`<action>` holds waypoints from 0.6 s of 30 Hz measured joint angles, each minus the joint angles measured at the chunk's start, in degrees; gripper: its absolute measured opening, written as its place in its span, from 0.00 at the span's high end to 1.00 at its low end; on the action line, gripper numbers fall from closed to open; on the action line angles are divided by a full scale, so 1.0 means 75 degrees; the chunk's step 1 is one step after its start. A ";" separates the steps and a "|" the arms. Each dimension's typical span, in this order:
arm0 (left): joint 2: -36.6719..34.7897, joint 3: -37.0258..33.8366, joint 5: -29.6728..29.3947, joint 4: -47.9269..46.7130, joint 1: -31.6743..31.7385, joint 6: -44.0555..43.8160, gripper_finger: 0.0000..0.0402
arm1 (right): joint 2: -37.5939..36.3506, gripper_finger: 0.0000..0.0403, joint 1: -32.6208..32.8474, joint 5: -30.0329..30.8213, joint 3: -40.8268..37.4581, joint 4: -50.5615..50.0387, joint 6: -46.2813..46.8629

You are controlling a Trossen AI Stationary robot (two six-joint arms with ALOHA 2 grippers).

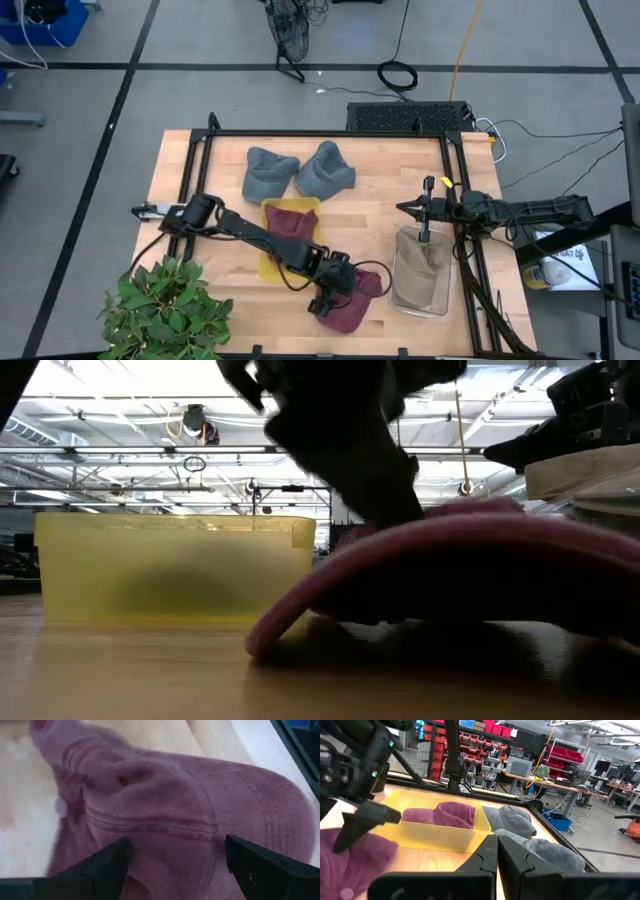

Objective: Pick & Place hat
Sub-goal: Put the red cap into the yellow bin

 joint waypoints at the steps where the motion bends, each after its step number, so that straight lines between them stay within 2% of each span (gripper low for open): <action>1: 0.0062 0.0009 0.0073 0.0020 0.0040 0.0007 0.19 | -0.0001 1.00 -0.0001 0.0001 0.0000 0.0000 -0.0018; 7: 0.0242 0.0028 0.0145 -0.0072 0.0221 0.0037 0.20 | 0.0002 1.00 0.0001 0.0006 0.0001 0.0003 -0.0153; 10: 0.0192 0.0020 0.0088 -0.0109 0.0240 0.0160 0.26 | 0.0002 1.00 0.0001 0.0007 0.0001 0.0003 -0.0162; 13: 0.0176 0.0019 0.0060 -0.0132 0.0235 0.0214 0.42 | 0.0002 1.00 0.0001 0.0007 0.0001 0.0000 -0.0162; 18: 0.0176 0.0016 0.0067 -0.0173 0.0240 0.0286 0.82 | 0.0000 1.00 0.0001 0.0012 0.0001 0.0002 -0.0165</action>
